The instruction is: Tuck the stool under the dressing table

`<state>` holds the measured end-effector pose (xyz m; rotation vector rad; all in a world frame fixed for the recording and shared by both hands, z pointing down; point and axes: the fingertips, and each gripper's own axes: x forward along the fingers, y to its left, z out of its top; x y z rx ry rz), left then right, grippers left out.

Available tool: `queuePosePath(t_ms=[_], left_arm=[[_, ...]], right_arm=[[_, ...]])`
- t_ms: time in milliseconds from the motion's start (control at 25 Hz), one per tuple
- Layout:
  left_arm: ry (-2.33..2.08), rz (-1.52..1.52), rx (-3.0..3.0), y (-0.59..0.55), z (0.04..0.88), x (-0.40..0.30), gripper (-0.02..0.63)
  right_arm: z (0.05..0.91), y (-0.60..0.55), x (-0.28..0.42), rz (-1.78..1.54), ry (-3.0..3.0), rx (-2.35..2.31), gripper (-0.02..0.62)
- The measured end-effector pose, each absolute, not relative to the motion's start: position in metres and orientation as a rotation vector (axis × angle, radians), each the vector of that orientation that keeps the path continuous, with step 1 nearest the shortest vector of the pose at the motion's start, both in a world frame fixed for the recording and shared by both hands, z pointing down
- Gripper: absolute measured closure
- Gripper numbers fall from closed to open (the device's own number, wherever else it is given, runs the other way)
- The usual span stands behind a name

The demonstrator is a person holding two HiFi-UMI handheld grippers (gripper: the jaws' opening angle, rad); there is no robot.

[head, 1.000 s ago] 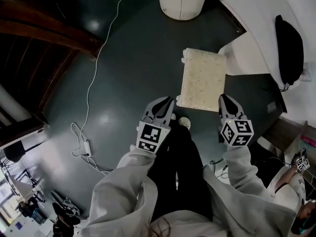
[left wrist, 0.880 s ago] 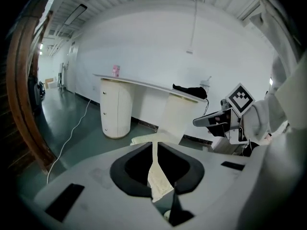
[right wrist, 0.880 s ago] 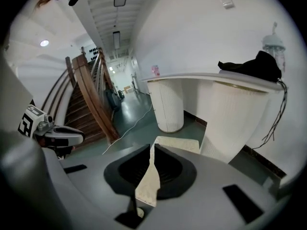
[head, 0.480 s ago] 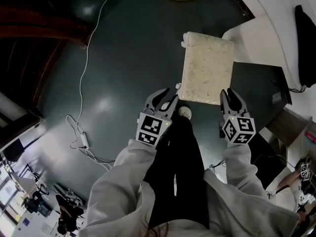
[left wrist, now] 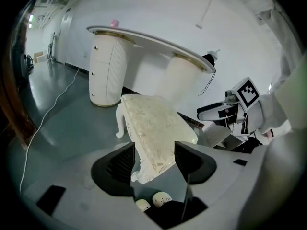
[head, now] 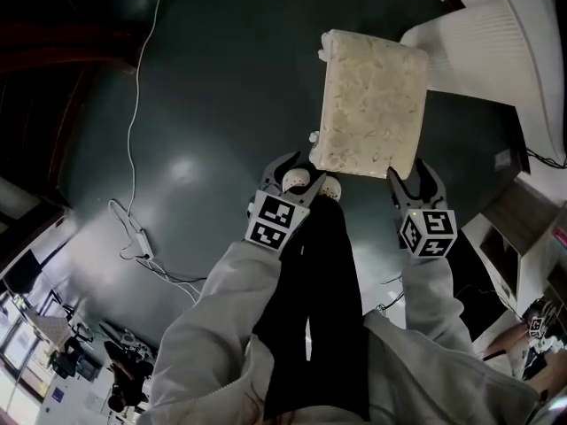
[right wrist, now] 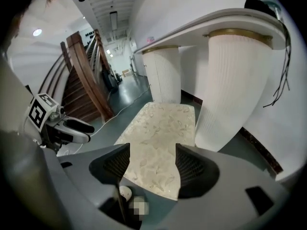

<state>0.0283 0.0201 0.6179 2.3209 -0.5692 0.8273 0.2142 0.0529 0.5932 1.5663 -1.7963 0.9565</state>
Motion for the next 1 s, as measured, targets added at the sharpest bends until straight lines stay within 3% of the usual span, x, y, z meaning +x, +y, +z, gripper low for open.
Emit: queuePosePath(t_ms=[360, 1000], left_arm=[[-0.483, 0.92, 2.29, 0.053, 0.675, 0.044, 0.364], [-0.474, 1.013, 2.281, 0.068, 0.726, 0.059, 0.365]], right_arm=[[0.652, 0.097, 0.226, 1.023, -1.723, 1.465, 0.176], [0.704, 0.117, 0.245, 1.054, -1.74, 1.322, 0.186]])
